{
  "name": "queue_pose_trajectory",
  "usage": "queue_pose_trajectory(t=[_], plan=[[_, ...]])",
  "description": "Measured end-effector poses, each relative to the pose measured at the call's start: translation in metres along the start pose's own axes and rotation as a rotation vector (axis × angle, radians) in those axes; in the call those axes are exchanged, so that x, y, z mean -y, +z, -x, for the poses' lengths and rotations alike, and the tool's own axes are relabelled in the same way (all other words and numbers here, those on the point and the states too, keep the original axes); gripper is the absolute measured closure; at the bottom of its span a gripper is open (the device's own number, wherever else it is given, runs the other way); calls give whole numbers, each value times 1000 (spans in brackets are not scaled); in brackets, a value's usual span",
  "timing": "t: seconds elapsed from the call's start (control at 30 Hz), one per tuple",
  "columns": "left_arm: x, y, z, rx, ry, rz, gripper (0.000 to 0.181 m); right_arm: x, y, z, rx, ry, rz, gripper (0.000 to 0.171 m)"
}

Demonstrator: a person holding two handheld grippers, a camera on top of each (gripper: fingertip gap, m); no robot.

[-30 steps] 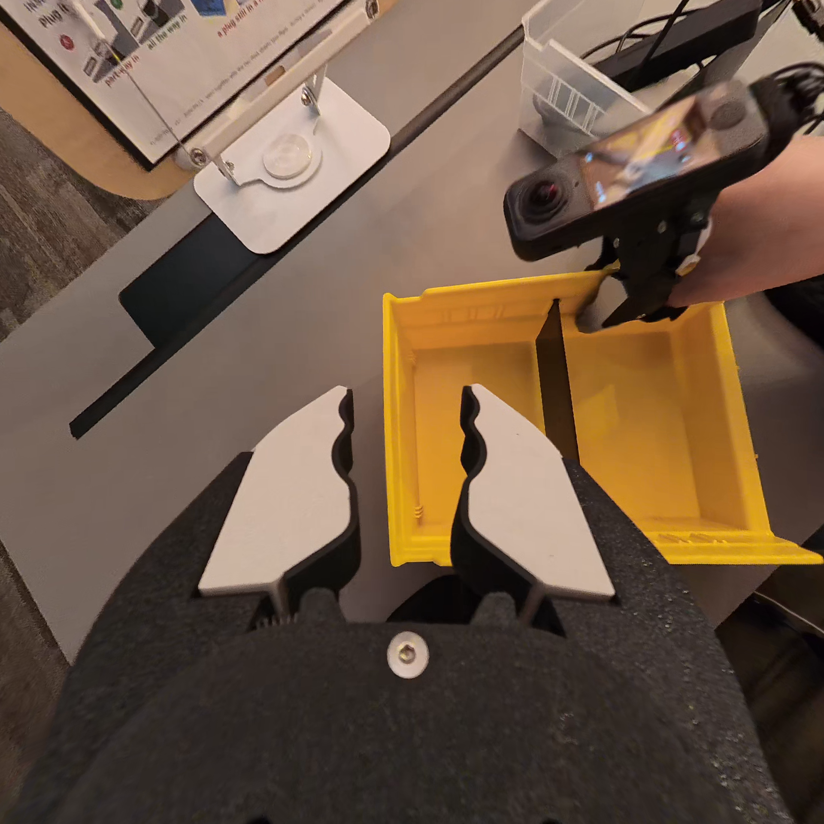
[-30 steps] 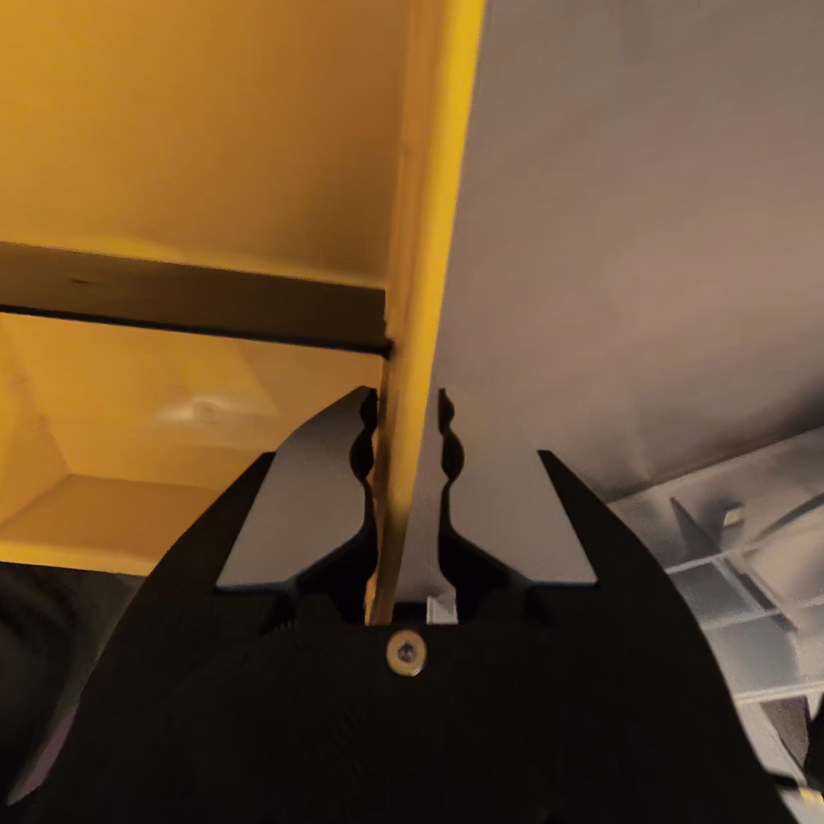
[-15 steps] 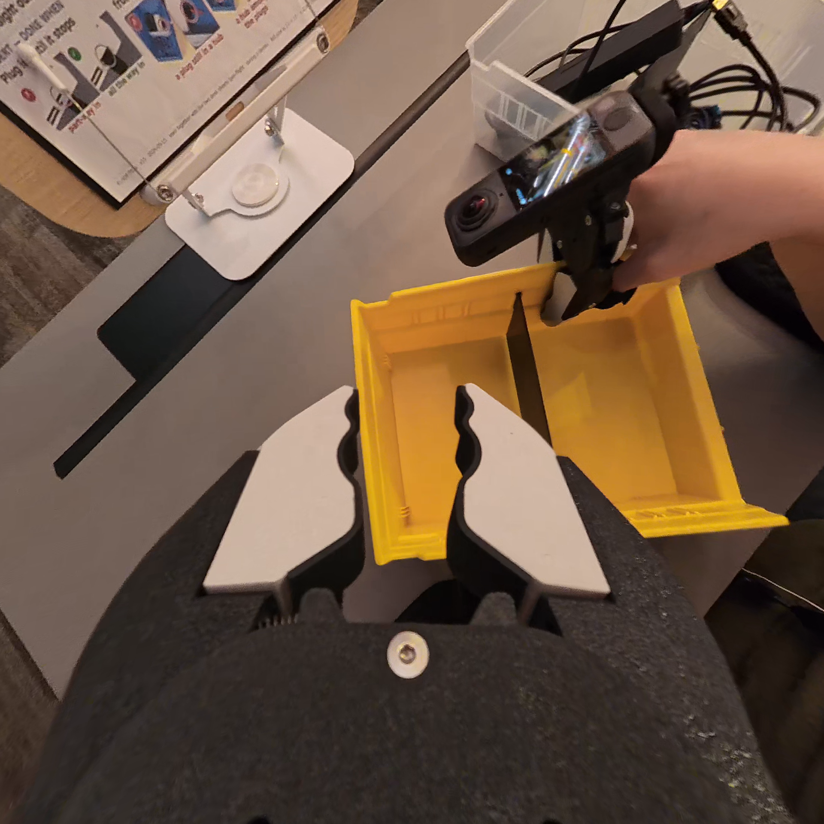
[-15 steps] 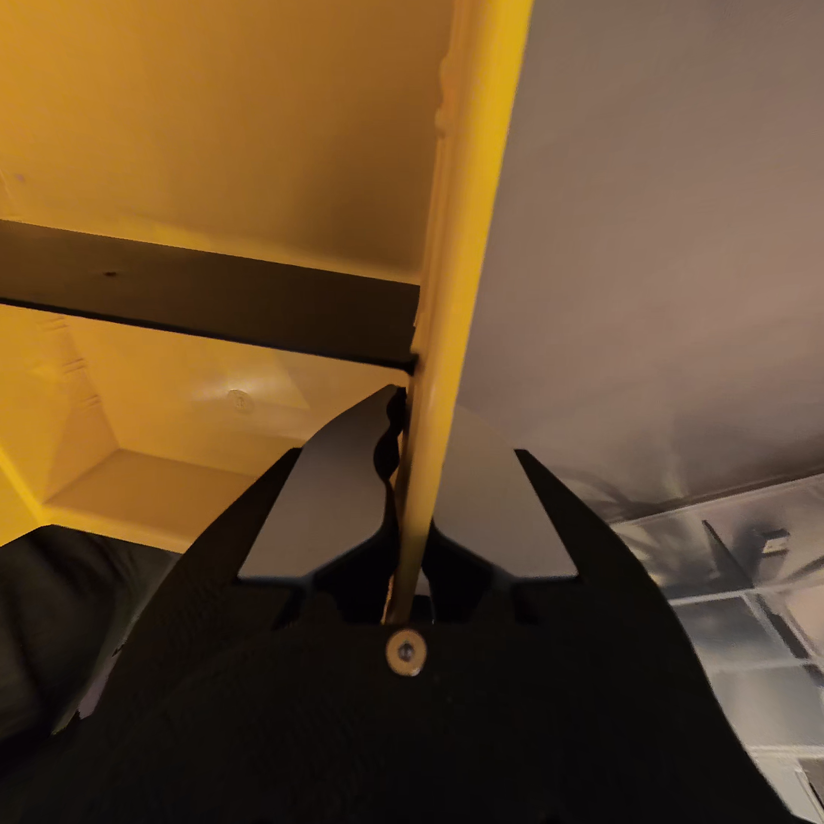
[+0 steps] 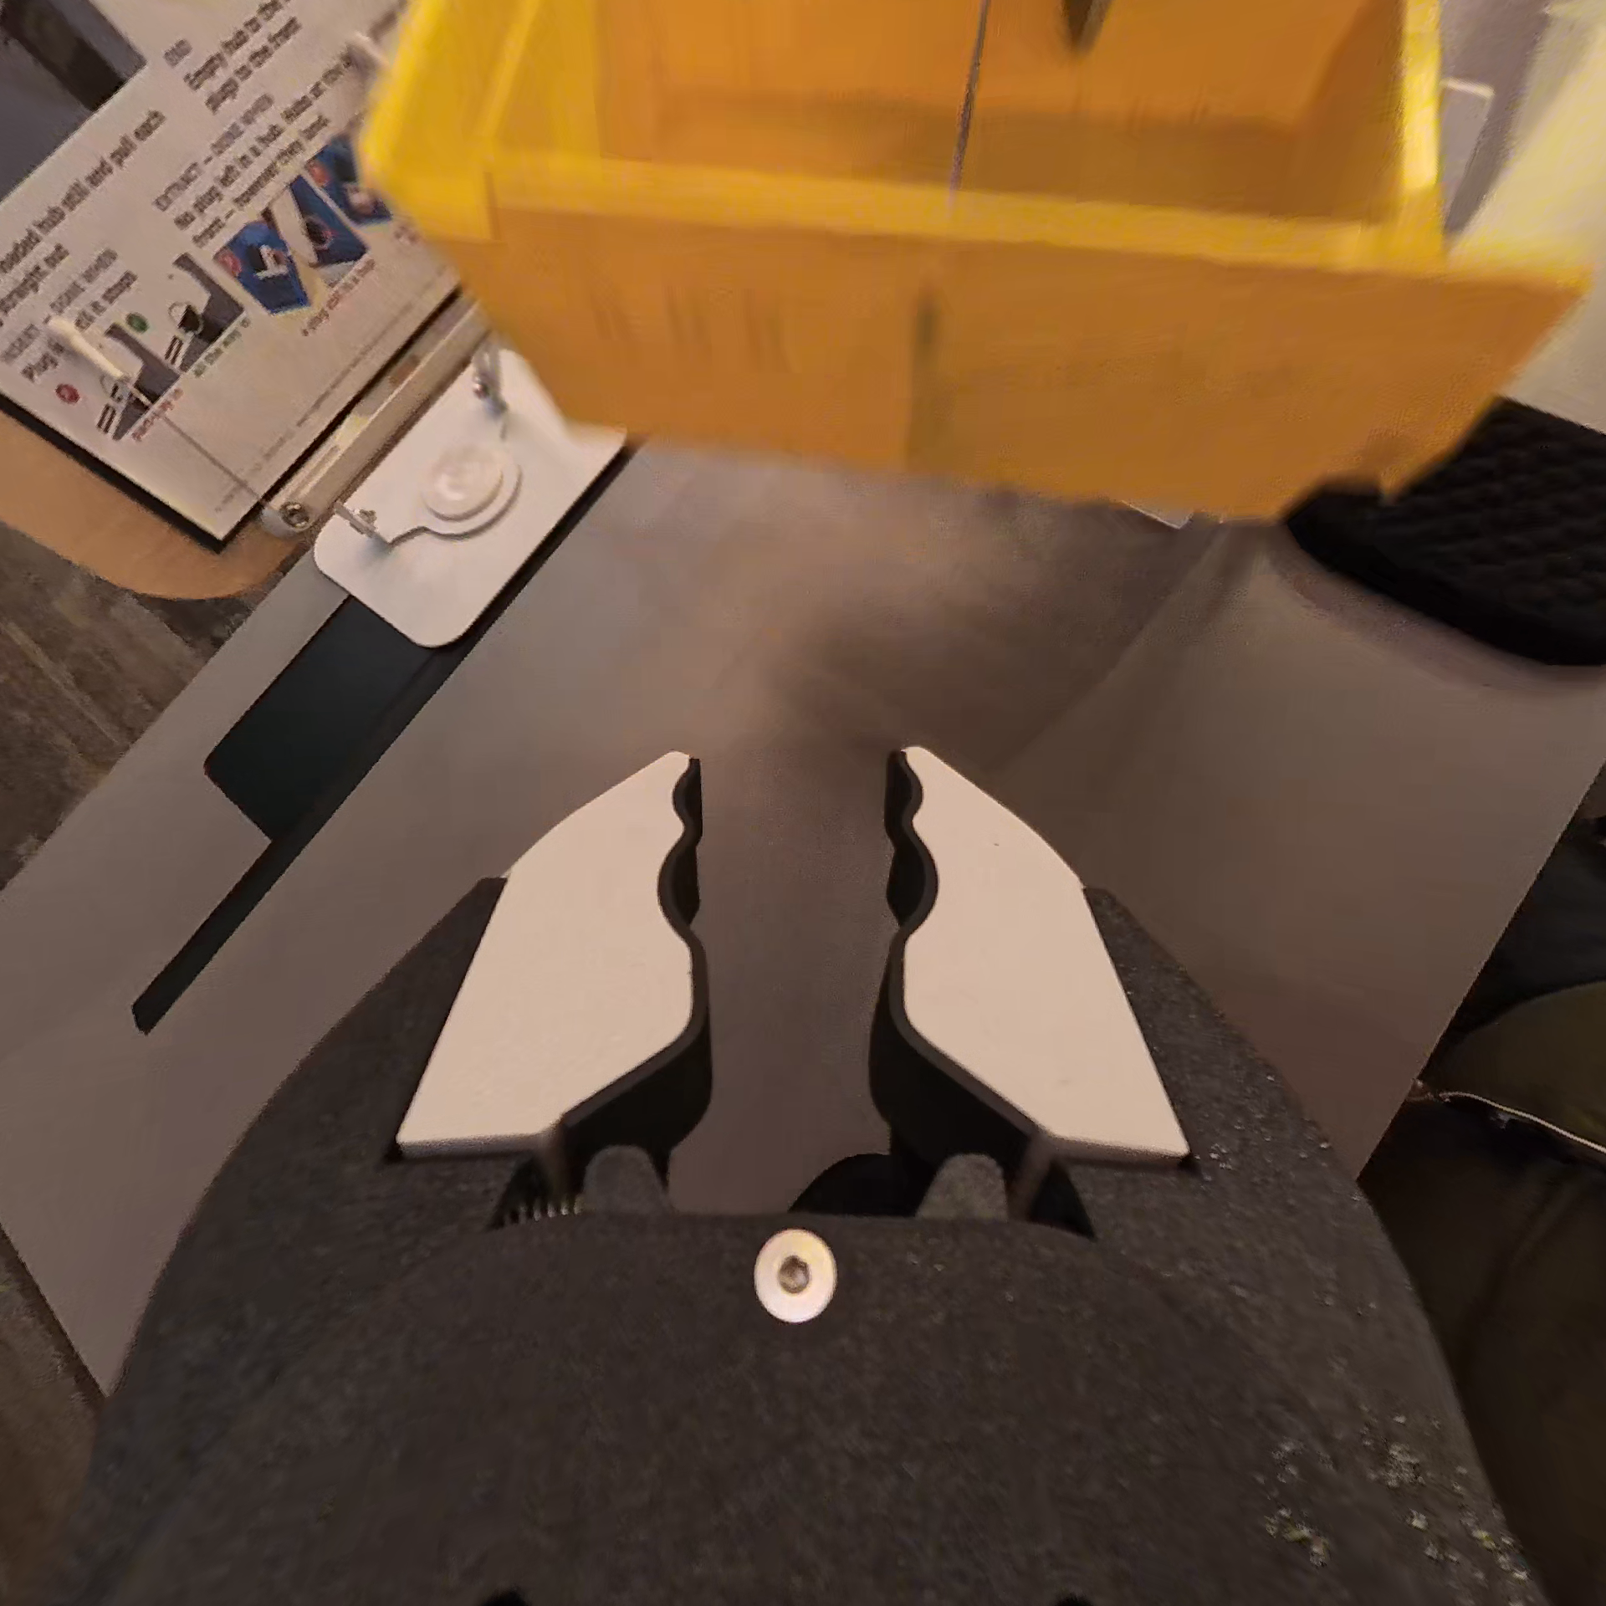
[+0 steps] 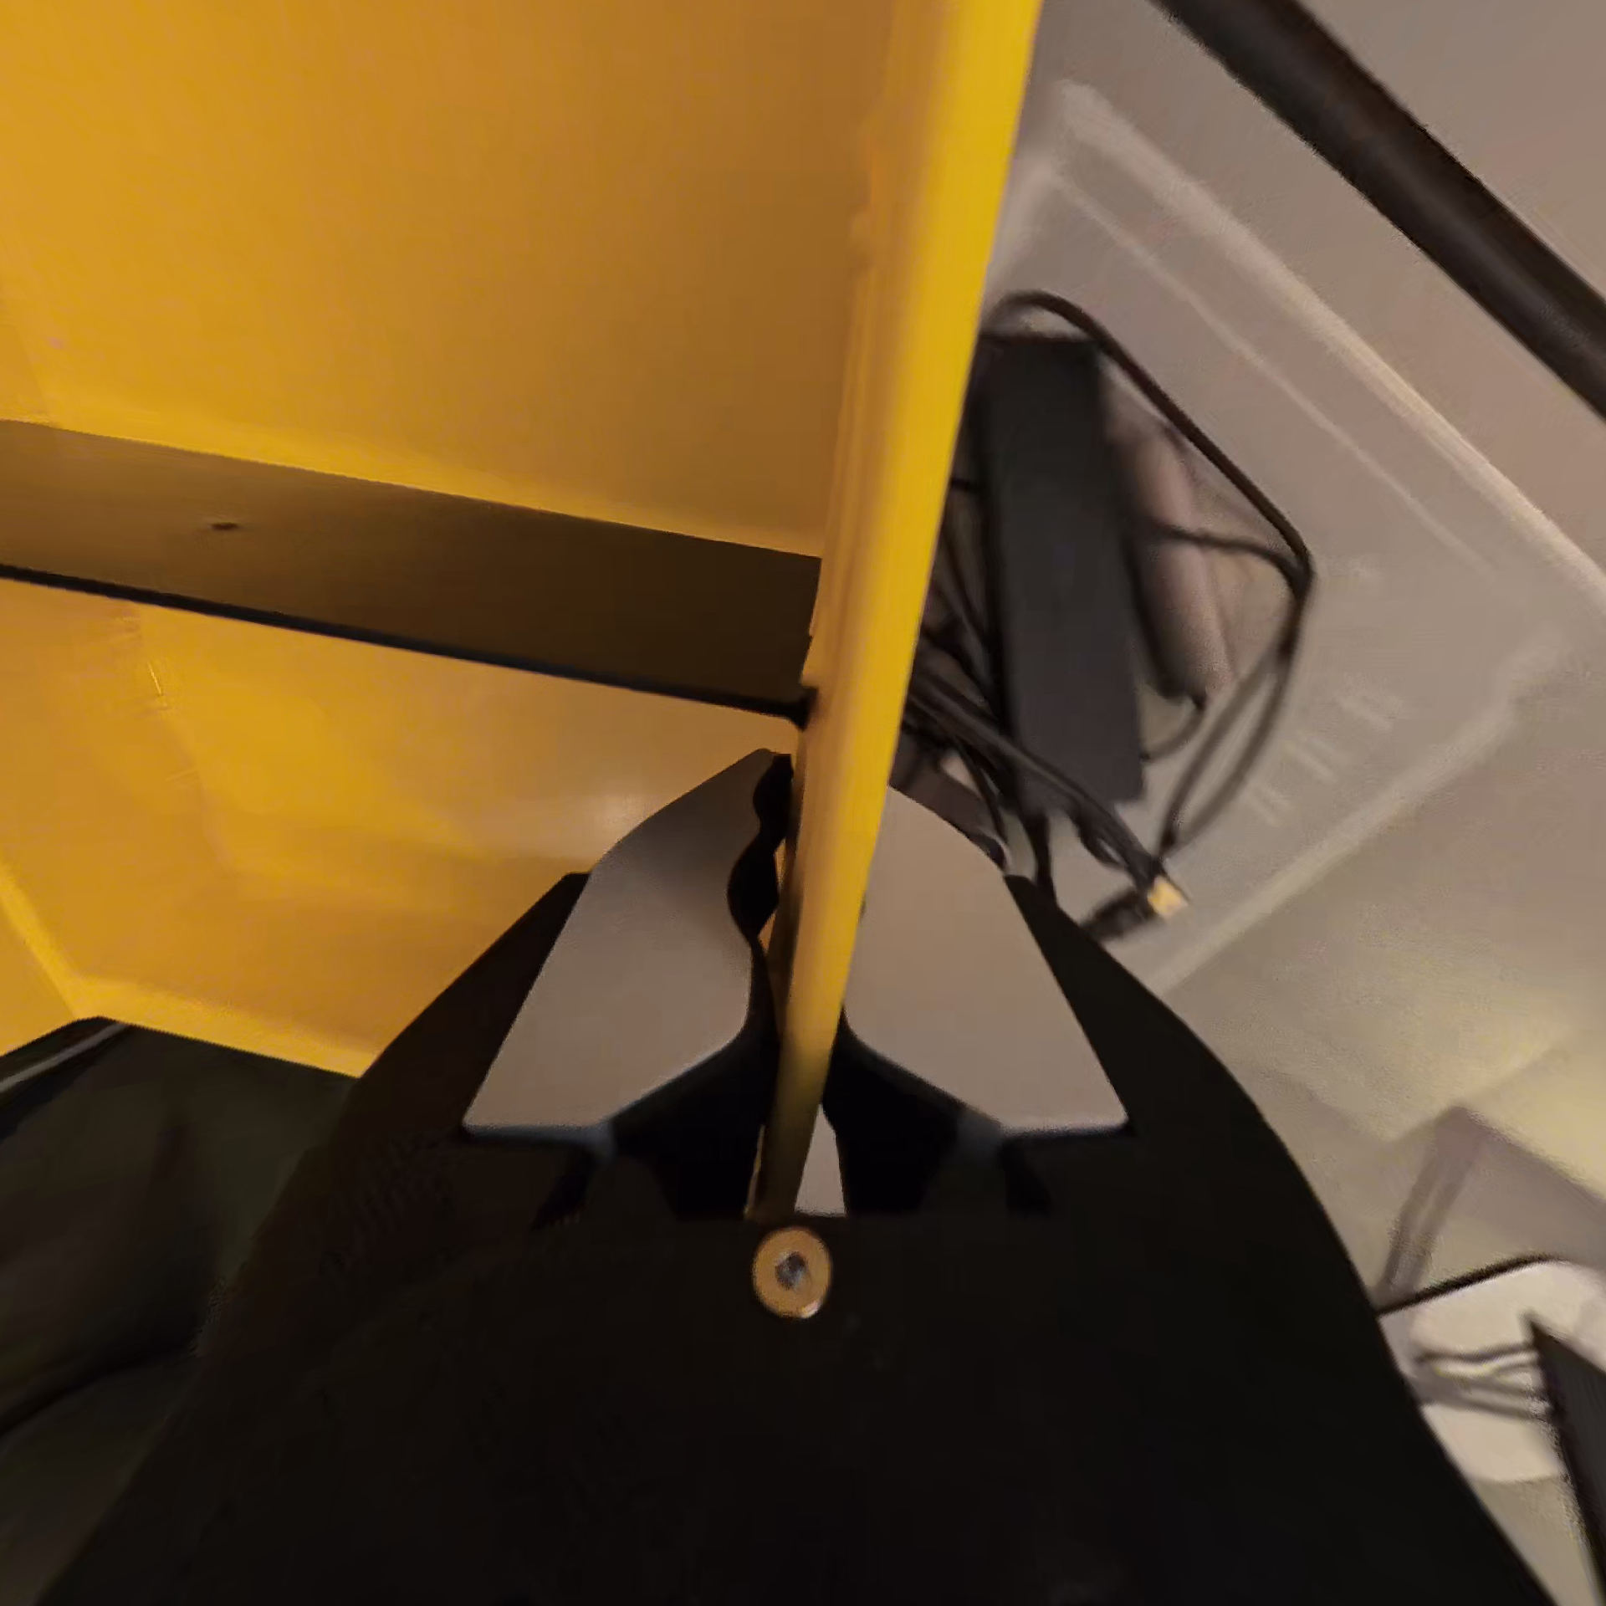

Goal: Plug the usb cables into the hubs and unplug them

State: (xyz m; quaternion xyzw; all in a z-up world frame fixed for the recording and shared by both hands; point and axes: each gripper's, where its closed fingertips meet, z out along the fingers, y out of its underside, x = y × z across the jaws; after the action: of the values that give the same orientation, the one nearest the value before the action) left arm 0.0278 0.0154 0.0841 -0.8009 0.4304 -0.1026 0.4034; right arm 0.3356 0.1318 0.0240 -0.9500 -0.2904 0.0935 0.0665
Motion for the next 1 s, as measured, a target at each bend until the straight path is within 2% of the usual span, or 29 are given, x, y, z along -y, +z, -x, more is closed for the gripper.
queue_pose_trajectory(t=[0.1, 0.2, 0.27, 0.37, 0.53, 0.63, 0.83, 1.0], plan=[[4, 2, -12, -29, 42, -1, 141, -42, -40, -67, 27, 240, -85, 167], [6, 6, -23, -51, 66, 11, 141, -90, -63, -138, -41, 468, -203, 167], [7, 7, -28, -58, 79, 14, 141, -126, -66, -179, -98, 620, -256, 167], [8, 7, -35, -70, 106, 17, 141, -178, -48, -217, -99, 803, -261, 166], [9, 7, -39, -76, 118, 13, 141, -240, -4, -247, -35, 987, -259, 167], [8, 11, -37, -72, 114, 26, 141, -259, 17, -251, 56, 1041, -286, 167], [4, 19, -37, -68, 114, 69, 141, -289, 22, -269, 50, 1090, -335, 167], [3, 24, -40, -75, 127, 86, 141, -324, 33, -274, -26, 1108, -211, 167]])
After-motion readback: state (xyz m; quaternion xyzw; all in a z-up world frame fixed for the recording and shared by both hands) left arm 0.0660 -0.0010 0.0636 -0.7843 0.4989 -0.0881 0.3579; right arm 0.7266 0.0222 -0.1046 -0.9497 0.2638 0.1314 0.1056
